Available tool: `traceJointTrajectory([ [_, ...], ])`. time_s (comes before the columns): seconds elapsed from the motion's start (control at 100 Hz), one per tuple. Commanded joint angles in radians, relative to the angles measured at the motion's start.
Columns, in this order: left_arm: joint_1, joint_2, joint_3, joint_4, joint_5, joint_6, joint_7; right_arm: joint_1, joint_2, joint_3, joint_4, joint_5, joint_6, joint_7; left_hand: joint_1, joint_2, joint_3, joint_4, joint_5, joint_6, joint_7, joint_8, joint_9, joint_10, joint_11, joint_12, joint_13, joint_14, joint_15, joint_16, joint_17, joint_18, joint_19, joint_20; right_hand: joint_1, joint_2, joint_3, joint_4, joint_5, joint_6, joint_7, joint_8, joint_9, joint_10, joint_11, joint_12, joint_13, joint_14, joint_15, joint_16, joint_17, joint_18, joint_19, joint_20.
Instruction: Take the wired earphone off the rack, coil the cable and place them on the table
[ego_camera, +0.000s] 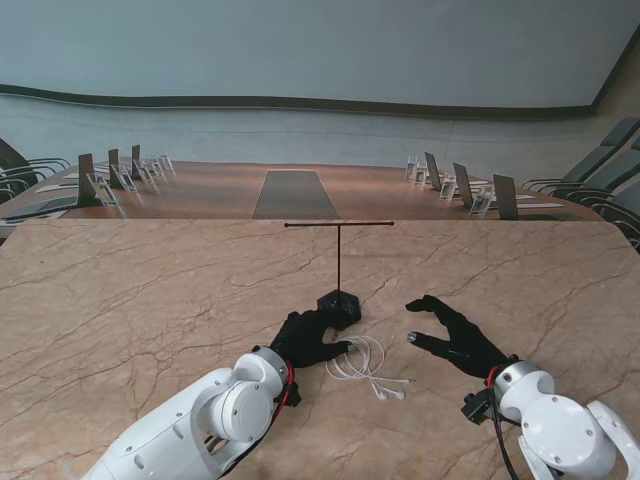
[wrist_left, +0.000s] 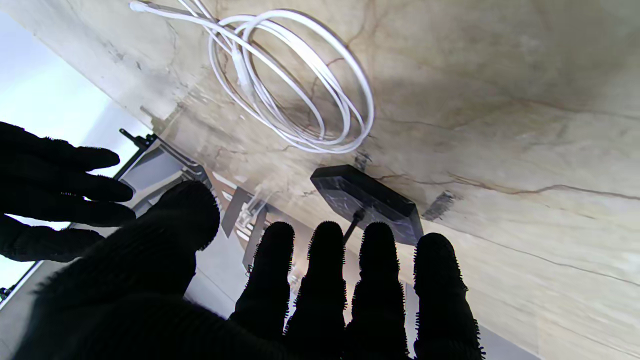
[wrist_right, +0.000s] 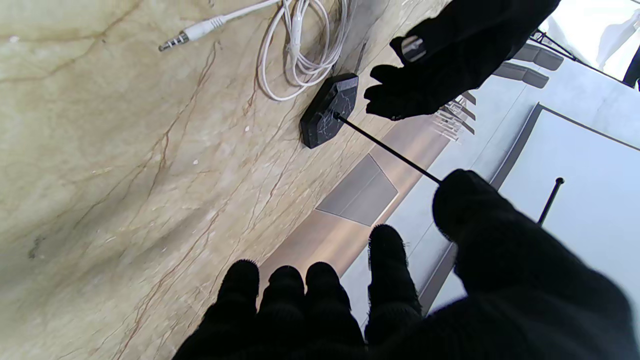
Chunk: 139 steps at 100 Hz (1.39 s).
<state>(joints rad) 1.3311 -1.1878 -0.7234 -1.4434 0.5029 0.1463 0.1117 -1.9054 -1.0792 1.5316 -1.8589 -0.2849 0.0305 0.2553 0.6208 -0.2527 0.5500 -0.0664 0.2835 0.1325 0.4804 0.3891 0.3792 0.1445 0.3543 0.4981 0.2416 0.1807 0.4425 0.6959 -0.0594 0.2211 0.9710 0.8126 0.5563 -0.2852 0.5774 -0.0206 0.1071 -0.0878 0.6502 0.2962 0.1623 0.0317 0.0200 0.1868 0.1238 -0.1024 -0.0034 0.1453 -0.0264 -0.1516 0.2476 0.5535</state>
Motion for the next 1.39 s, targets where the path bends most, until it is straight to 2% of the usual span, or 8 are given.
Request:
traceJointTrajectory([
  [0.0,0.023,0.008,-0.013,-0.015,0.009,-0.001,0.002,0.001,0.0,-0.009,-0.002,-0.005,0.004,0.012,-0.032,0.039,-0.029,0.021,-0.029,-0.031,-0.015,-0.006,-0.045,-0.03,-0.034,-0.017,-0.035,-0.042,-0.066,-0.052,-0.021,-0.029,-0.091,-0.049,-0.015,0.059,-0.035,0.014,-0.025,-0.027,-0.03,-0.015,-0.029,-0.039,-0.03,0.016,-0.038,-0.065,-0.021,-0.029,0.003,-0.071,-0.036,-0.03],
  [0.28,0.11,0.032,-0.093,-0.075,0.057,-0.017,0.004,-0.007,0.012,-0.035,-0.02,-0.027,0.023,0.054,-0.066,0.139,-0.168,0.02,-0.066,-0.056,-0.021,-0.007,-0.065,-0.082,-0.079,-0.102,-0.093,-0.103,-0.259,-0.221,-0.019,-0.069,-0.452,-0.184,-0.088,0.118,-0.215,-0.005,-0.023,-0.055,-0.198,-0.037,-0.032,-0.068,-0.057,-0.109,-0.039,-0.09,-0.027,-0.102,0.022,-0.086,-0.083,-0.097],
  [0.53,0.194,0.051,-0.171,-0.146,0.085,-0.043,-0.013,-0.037,0.013,-0.052,-0.05,-0.034,0.047,0.056,-0.069,0.235,-0.311,0.023,-0.086,-0.061,-0.04,-0.017,-0.104,-0.093,-0.097,-0.157,-0.126,-0.135,-0.314,-0.278,-0.016,-0.094,-0.574,-0.21,-0.136,0.142,-0.273,-0.005,-0.02,-0.064,-0.312,-0.029,-0.032,-0.072,-0.065,-0.169,-0.04,-0.09,-0.031,-0.124,0.029,-0.088,-0.101,-0.125],
  [0.56,0.202,0.052,-0.178,-0.151,0.088,-0.048,-0.01,-0.04,0.014,-0.053,-0.054,-0.036,0.05,0.057,-0.031,0.253,-0.373,0.031,-0.084,-0.059,-0.041,-0.015,-0.106,-0.089,-0.088,-0.167,-0.114,-0.124,-0.299,-0.273,-0.014,-0.094,-0.582,-0.193,-0.139,0.145,-0.273,-0.005,-0.021,-0.064,-0.326,-0.026,-0.033,-0.074,-0.065,-0.174,-0.04,-0.091,-0.031,-0.126,0.029,-0.088,-0.103,-0.128],
  [0.64,0.223,0.054,-0.197,-0.171,0.089,-0.051,-0.012,-0.048,0.013,-0.056,-0.063,-0.038,0.059,0.056,-0.017,0.287,-0.378,0.032,-0.089,-0.057,-0.044,-0.015,-0.118,-0.088,-0.093,-0.171,-0.138,-0.133,-0.314,-0.282,-0.017,-0.1,-0.593,-0.196,-0.141,0.146,-0.275,-0.006,-0.022,-0.067,-0.335,-0.021,-0.033,-0.072,-0.066,-0.178,-0.04,-0.09,-0.031,-0.128,0.029,-0.087,-0.104,-0.13],
  [0.69,0.235,0.054,-0.206,-0.179,0.087,-0.057,-0.01,-0.052,0.013,-0.058,-0.068,-0.038,0.065,0.054,0.065,0.339,-0.491,0.028,-0.088,-0.057,-0.042,-0.015,-0.121,-0.088,-0.091,-0.175,-0.122,-0.124,-0.305,-0.279,-0.011,-0.1,-0.607,-0.195,-0.142,0.147,-0.275,-0.006,-0.021,-0.068,-0.339,-0.017,-0.033,-0.071,-0.065,-0.179,-0.04,-0.089,-0.031,-0.128,0.029,-0.086,-0.105,-0.131],
  [0.78,0.25,0.056,-0.221,-0.188,0.081,-0.07,-0.01,-0.056,0.013,-0.06,-0.073,-0.038,0.072,0.054,0.084,0.338,-0.497,0.026,-0.08,-0.055,-0.037,-0.013,-0.132,-0.095,-0.092,-0.177,-0.154,-0.144,-0.322,-0.289,-0.015,-0.103,-0.614,-0.198,-0.139,0.147,-0.274,-0.006,-0.019,-0.069,-0.343,-0.009,-0.033,-0.069,-0.064,-0.18,-0.04,-0.087,-0.031,-0.129,0.03,-0.085,-0.106,-0.133],
  [1.38,0.261,0.058,-0.244,-0.199,0.083,-0.077,-0.014,-0.001,0.016,-0.076,-0.045,-0.014,0.092,0.075,0.104,0.347,-0.531,0.026,-0.078,-0.058,-0.033,-0.014,-0.133,-0.09,-0.085,-0.188,-0.144,-0.133,-0.294,-0.294,-0.012,-0.097,-0.608,-0.195,-0.123,0.152,-0.278,-0.006,-0.013,-0.062,-0.356,0.038,-0.033,-0.068,-0.062,-0.181,-0.04,-0.088,-0.031,-0.132,0.032,-0.088,-0.109,-0.141],
])
